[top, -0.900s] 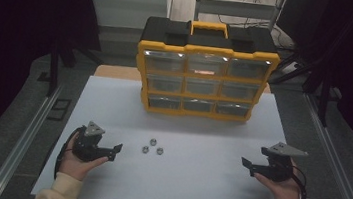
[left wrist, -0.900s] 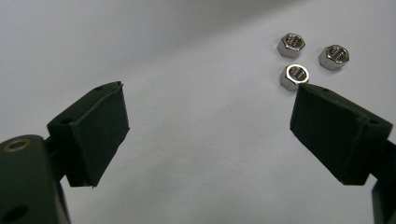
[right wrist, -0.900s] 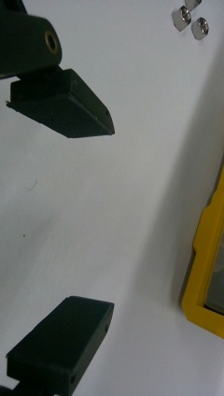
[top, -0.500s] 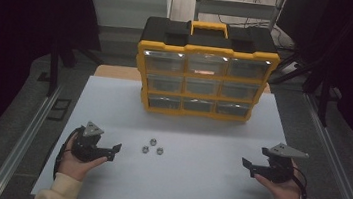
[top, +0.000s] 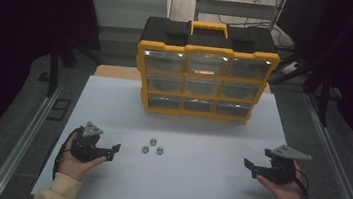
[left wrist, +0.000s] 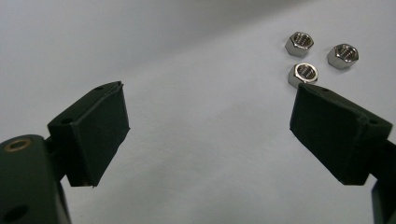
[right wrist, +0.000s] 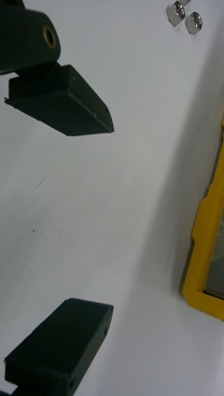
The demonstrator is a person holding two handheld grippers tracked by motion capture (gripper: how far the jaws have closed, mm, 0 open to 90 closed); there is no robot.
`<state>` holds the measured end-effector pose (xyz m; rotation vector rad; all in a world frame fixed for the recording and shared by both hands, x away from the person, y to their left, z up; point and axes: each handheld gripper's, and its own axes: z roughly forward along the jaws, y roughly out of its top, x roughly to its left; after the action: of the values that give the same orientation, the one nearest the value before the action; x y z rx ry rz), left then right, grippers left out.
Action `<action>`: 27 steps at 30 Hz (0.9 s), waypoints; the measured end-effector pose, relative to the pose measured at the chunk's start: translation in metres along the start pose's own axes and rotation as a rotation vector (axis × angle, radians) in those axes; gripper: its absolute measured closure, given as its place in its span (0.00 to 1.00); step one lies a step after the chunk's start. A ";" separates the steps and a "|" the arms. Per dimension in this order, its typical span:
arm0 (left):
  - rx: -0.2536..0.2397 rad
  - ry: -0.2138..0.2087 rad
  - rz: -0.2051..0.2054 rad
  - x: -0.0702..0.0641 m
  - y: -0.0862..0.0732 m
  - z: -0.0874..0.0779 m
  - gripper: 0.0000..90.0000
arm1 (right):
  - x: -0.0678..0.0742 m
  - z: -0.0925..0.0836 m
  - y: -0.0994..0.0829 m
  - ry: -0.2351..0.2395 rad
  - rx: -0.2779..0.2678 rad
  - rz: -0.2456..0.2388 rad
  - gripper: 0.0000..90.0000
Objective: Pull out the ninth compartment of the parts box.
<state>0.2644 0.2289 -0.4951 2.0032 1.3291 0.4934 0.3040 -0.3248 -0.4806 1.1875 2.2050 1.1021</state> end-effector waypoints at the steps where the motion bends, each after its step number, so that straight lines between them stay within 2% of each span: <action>1: -0.002 -0.001 -0.002 0.000 0.000 0.000 0.14 | 0.000 0.000 -0.001 0.001 -0.001 0.002 0.13; 6: 0.000 -0.005 0.013 0.000 0.003 0.003 0.14 | -0.001 0.000 -0.001 0.011 0.009 0.003 0.13; 10: -0.002 -0.006 0.024 -0.003 0.004 0.003 0.14 | 0.001 -0.001 -0.001 -0.002 0.004 -0.001 0.13; 27: -0.002 -0.002 0.016 -0.002 0.001 0.001 0.14 | 0.013 0.002 0.008 0.008 -0.040 0.013 0.12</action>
<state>0.2655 0.2267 -0.4950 2.0135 1.3110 0.4998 0.3025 -0.3102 -0.4752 1.1835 2.1741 1.1528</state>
